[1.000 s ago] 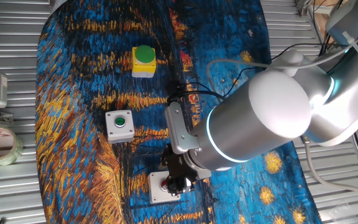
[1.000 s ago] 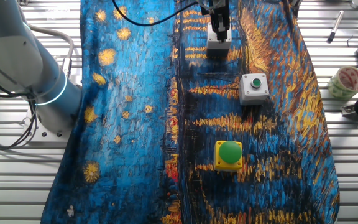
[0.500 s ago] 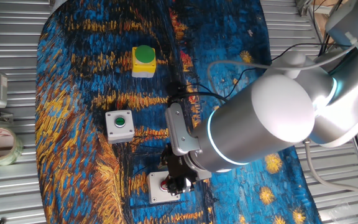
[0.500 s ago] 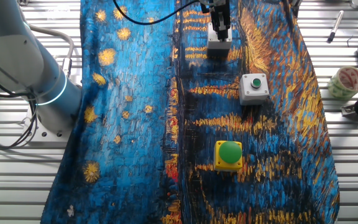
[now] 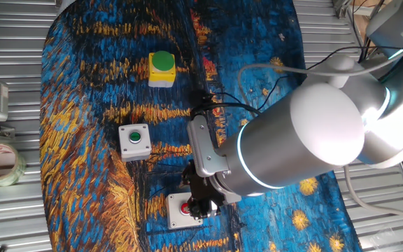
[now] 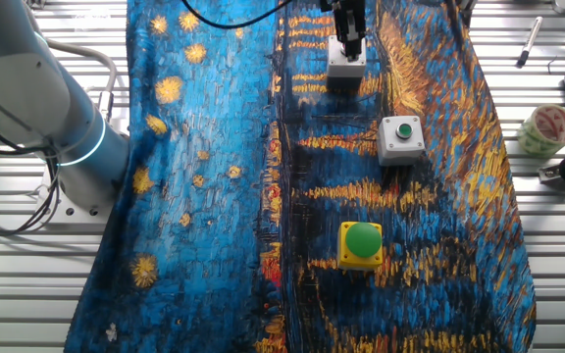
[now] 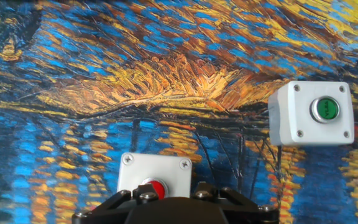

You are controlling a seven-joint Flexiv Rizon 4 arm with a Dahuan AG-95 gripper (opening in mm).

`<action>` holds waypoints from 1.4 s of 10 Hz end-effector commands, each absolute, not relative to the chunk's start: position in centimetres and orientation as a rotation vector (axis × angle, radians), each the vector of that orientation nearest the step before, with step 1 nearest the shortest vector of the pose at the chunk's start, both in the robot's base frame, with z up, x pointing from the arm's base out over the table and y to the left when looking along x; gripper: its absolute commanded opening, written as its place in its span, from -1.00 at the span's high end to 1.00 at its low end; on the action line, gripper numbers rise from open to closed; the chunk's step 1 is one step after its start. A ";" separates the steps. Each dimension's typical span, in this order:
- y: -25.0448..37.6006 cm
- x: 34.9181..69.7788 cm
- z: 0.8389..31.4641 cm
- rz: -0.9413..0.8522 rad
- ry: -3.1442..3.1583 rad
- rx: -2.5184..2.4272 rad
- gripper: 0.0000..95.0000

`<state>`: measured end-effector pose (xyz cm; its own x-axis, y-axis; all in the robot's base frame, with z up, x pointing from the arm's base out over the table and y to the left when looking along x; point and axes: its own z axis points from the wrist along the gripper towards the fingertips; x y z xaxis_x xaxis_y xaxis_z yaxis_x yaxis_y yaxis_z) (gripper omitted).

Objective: Press three buttons from left to right in sequence

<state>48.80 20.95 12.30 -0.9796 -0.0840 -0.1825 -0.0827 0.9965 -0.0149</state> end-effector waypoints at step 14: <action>21.4 47.4 16.6 -0.002 3.013 -0.158 0.20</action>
